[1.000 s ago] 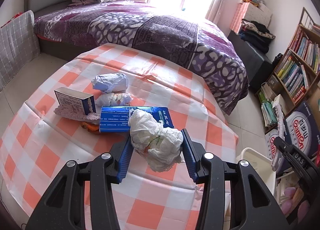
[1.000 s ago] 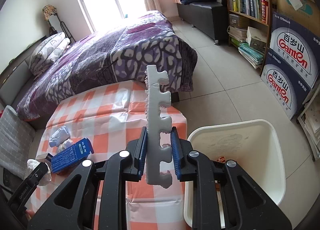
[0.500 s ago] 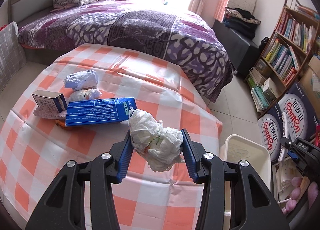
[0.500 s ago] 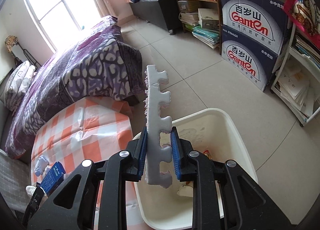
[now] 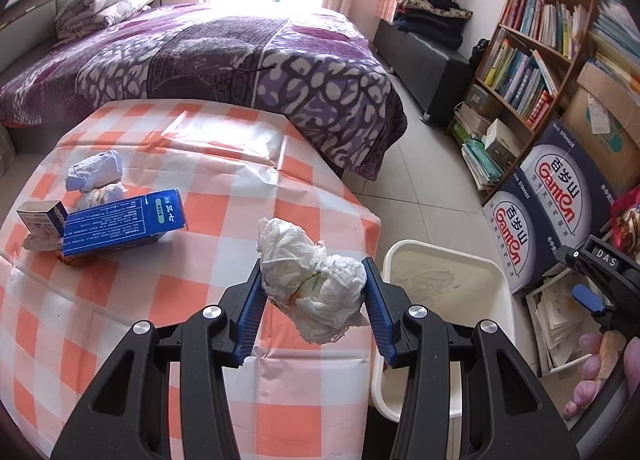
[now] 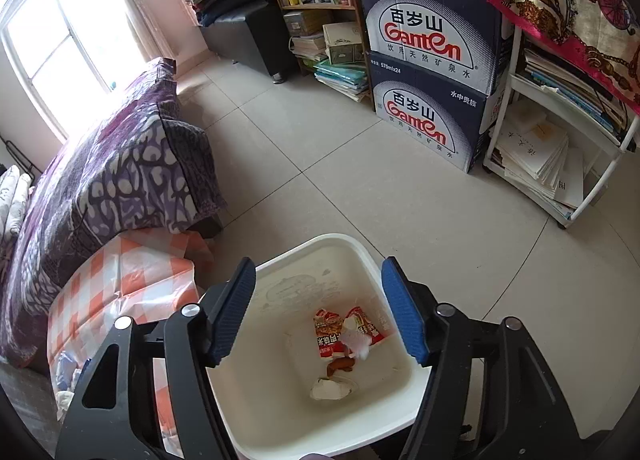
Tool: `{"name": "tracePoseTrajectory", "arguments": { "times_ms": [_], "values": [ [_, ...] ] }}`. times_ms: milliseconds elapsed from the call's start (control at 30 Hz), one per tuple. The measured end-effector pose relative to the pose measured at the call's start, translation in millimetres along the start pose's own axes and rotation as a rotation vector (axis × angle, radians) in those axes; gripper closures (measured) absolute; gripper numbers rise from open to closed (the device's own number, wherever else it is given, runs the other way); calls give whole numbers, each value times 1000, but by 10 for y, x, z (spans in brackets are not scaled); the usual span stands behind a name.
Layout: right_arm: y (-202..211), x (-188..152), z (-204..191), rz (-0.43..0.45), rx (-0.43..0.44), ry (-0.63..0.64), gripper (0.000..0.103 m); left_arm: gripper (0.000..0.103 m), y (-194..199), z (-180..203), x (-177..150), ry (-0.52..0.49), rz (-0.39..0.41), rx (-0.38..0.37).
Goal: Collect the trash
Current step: 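Carry both items over the white bin while the right tool opens to drop the toe separator, then open the left tool over the white bin to drop the tissue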
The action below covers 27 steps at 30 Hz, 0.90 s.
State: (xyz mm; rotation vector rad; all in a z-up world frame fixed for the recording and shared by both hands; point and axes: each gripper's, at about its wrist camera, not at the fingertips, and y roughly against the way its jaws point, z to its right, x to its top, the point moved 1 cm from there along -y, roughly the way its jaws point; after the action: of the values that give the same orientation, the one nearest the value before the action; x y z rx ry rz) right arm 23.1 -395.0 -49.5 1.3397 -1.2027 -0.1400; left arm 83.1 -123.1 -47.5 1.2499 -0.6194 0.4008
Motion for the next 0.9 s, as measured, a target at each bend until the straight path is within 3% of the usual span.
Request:
{"name": "tracePoseTrajectory", "arguments": {
  "times_ms": [300, 567, 900],
  "values": [
    [48, 86, 212, 9, -13, -55, 16, 56, -100, 402, -127, -84, -42, -62],
    [22, 101, 323, -16, -14, -120, 13, 56, -154, 737, -263, -165, -69, -126],
    [30, 101, 339, -10, -22, -128, 11, 53, -184, 885, -340, -200, -110, -221]
  ]
}}
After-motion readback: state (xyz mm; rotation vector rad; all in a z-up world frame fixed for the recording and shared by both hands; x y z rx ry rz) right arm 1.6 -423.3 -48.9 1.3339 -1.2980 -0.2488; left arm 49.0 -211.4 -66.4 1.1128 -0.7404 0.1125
